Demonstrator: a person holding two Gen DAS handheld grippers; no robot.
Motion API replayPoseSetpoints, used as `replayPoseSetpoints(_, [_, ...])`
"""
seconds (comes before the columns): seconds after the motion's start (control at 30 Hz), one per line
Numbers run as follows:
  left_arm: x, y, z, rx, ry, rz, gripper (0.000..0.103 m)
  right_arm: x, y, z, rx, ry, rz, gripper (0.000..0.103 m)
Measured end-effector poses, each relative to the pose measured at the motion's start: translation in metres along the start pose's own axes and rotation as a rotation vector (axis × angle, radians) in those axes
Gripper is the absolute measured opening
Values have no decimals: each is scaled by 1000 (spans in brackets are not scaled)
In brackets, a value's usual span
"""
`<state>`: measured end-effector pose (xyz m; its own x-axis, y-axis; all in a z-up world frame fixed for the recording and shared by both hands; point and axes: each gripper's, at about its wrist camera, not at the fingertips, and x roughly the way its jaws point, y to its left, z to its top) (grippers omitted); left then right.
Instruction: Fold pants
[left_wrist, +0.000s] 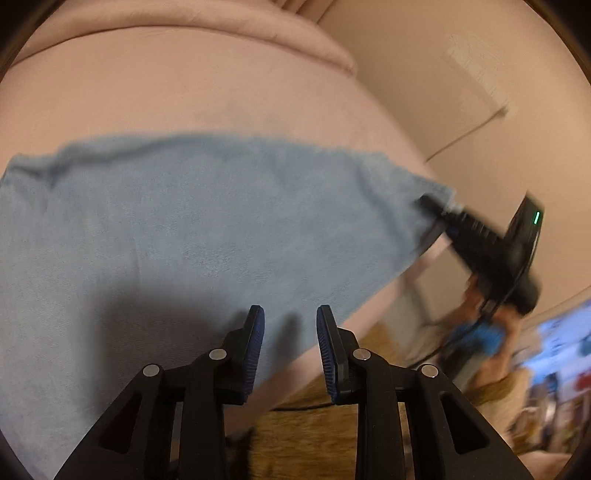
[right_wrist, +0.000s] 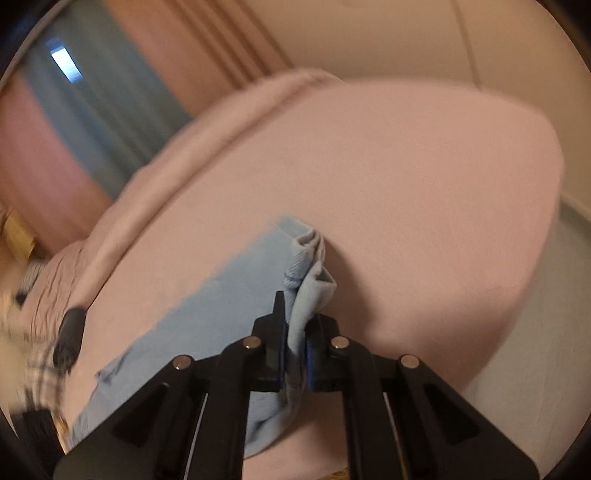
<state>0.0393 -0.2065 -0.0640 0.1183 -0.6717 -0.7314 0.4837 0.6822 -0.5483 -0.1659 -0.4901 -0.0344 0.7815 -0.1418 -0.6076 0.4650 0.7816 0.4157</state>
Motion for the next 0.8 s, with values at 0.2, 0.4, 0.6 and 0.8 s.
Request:
replayPoseSetpoints(0.2, [-49,-6,49,-28,-109,-90,63,-25,96,-22,-288,-2,214,9])
replayPoseSetpoints(0.4, [-47,10,70,-105,-66,-69,63,-5,159,-72,-448,144,356,9])
replayPoseSetpoints(0.6, [-32,32,60,-131,-5,-21,64,18,177,-103,-486,241,357,9])
replayPoseSetpoints(0.8, [-20,42,67,-210,19,-139,40,19,191,-110,-537,259,375,9])
